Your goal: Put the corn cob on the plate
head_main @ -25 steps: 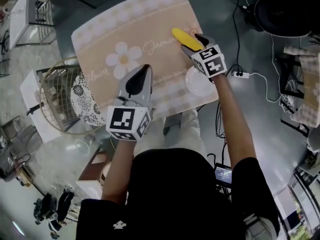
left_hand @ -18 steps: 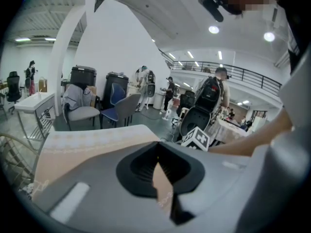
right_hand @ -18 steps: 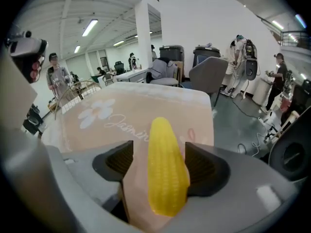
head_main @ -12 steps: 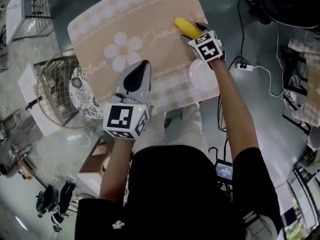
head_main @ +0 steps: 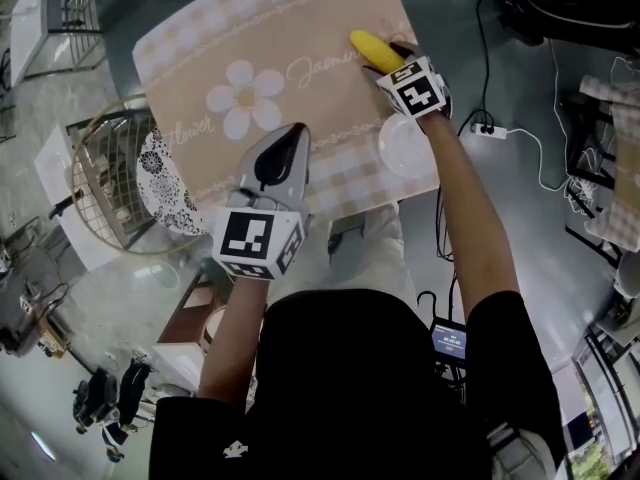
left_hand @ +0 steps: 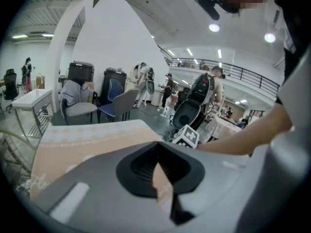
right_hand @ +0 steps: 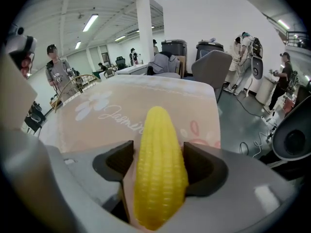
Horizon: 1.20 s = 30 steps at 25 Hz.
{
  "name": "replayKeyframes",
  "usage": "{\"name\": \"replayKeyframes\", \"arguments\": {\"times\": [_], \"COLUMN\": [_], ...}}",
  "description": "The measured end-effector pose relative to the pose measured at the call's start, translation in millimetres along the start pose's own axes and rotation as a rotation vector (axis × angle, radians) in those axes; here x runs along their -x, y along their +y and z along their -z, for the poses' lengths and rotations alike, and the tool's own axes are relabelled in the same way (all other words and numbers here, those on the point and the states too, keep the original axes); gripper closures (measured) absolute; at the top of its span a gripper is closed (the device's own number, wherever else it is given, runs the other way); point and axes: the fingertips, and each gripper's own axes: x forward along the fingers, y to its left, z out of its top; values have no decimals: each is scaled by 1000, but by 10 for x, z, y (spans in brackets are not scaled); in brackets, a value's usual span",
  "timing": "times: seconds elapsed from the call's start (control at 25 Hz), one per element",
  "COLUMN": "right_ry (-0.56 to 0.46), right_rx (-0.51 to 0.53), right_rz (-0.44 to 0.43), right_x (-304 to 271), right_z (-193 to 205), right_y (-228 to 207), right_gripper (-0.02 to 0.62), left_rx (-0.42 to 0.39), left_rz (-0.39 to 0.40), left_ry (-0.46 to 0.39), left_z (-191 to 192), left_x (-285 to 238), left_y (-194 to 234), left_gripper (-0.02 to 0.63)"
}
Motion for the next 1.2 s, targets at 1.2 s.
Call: {"name": "replayKeyframes", "arguments": {"times": [1.2], "right_ry": [-89], "right_rx": [-135], "right_rz": [27], "right_x": [411], "right_z": [107], "right_y": [-88], "right_gripper": [341], "left_rx": [7], "left_rz": [45], "left_ry": [-9], "left_z": [-40], "left_x": [-72], "left_y": [-359], "left_gripper": [598]}}
